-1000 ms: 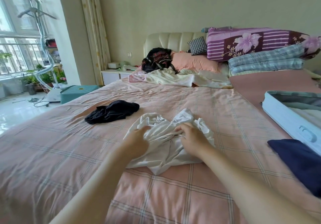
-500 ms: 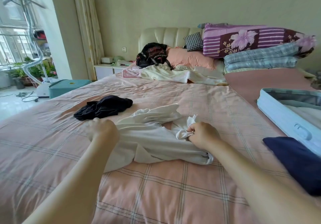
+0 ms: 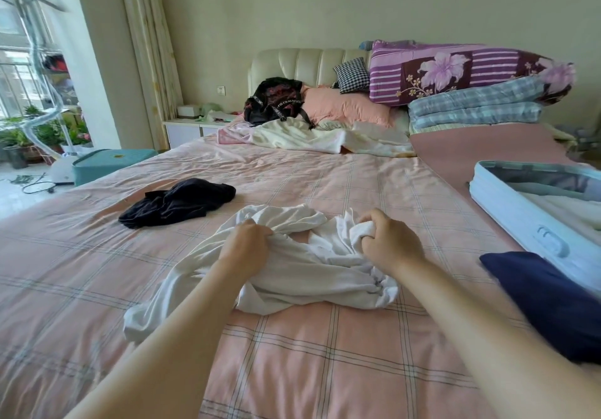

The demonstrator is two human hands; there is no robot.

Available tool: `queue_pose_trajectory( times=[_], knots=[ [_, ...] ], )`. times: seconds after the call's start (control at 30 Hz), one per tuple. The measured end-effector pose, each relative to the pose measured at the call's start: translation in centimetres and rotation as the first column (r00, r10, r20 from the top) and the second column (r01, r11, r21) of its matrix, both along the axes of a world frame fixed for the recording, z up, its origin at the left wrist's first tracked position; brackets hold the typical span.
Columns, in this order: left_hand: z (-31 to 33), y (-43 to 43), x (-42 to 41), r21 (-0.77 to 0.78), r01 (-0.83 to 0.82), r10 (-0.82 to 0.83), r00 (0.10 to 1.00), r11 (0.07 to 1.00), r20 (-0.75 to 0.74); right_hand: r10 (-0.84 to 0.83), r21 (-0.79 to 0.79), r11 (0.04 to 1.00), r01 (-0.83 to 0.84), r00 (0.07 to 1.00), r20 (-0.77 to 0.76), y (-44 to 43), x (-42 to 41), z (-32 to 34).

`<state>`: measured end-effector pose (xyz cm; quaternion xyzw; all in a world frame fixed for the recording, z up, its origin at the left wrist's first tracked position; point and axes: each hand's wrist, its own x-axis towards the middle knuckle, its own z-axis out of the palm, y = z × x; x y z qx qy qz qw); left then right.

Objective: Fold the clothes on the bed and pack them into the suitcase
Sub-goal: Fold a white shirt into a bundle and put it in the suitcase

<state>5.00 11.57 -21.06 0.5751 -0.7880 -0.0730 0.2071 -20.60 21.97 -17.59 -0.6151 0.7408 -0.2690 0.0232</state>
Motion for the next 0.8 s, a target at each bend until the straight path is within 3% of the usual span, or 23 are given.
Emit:
queue_pose_trajectory(
  times=[0.07, 0.13, 0.2, 0.3, 0.33, 0.4, 0.47, 0.53, 0.6, 0.67, 0.73, 0.8],
  knots=[
    [0.9, 0.4, 0.1, -0.133, -0.035, 0.014, 0.987, 0.991, -0.157, -0.035, 0.086, 0.994, 0.068, 0.942, -0.332, 0.1, -0.9, -0.4],
    [2.3, 1.5, 0.2, -0.255, -0.066, -0.003, 0.965, 0.965, -0.262, 0.039, 0.107, 0.994, 0.012, 0.885, -0.465, 0.1, -1.0, -0.8],
    [3.7, 2.7, 0.8, -0.342, -0.082, -0.029, 0.951, 0.936, -0.307, 0.161, 0.042, 0.987, -0.157, 0.916, -0.366, 0.2, 0.2, -0.7],
    [5.6, 4.6, 2.1, -0.36, -0.041, -0.067, 0.958, 0.932, -0.281, 0.339, 0.051, 0.939, -0.342, 0.94, 0.045, 1.3, 3.9, 0.3],
    [6.2, 5.2, 2.7, -0.305, -0.016, -0.065, 0.964, 0.952, -0.256, 0.369, 0.112, 0.916, -0.385, 0.919, 0.138, 1.7, 4.9, 0.5],
    [7.1, 6.2, 4.0, -0.05, -0.011, 0.001, 0.982, 0.999, -0.187, 0.416, 0.207, 0.871, -0.445, 0.893, 0.17, 2.2, 6.3, 0.6],
    [7.6, 7.7, 5.0, 0.247, 0.018, -0.016, 1.0, 0.969, -0.009, 0.432, 0.251, 0.855, -0.454, 0.891, 0.137, 2.5, 6.7, 0.5],
    [7.8, 9.3, 5.4, 0.402, 0.026, -0.084, 0.988, 0.915, 0.127, 0.425, 0.271, 0.85, -0.451, 0.892, 0.152, 2.9, 6.8, 0.9],
    [8.3, 10.9, 5.7, 0.617, -0.01, -0.074, 0.991, 0.787, 0.111, 0.441, 0.292, 0.827, -0.481, 0.876, 0.195, 3.6, 6.9, 1.5],
    [9.0, 12.4, 5.5, 0.801, 0.047, -0.14, 0.989, 0.597, 0.047, 0.495, 0.419, 0.728, -0.543, 0.839, 0.227, 4.5, 7.2, 2.5],
    [8.6, 12.5, 5.3, 0.781, 0.103, -0.224, 0.973, 0.615, 0.048, 0.545, 0.608, 0.567, -0.556, 0.806, 0.23, 5.2, 7.7, 3.1],
    [7.2, 11.7, 4.7, 0.543, 0.164, -0.228, 0.972, 0.824, 0.052, 0.57, 0.727, 0.474, -0.497, 0.802, 0.177, 5.5, 8.1, 2.9]
  ],
)
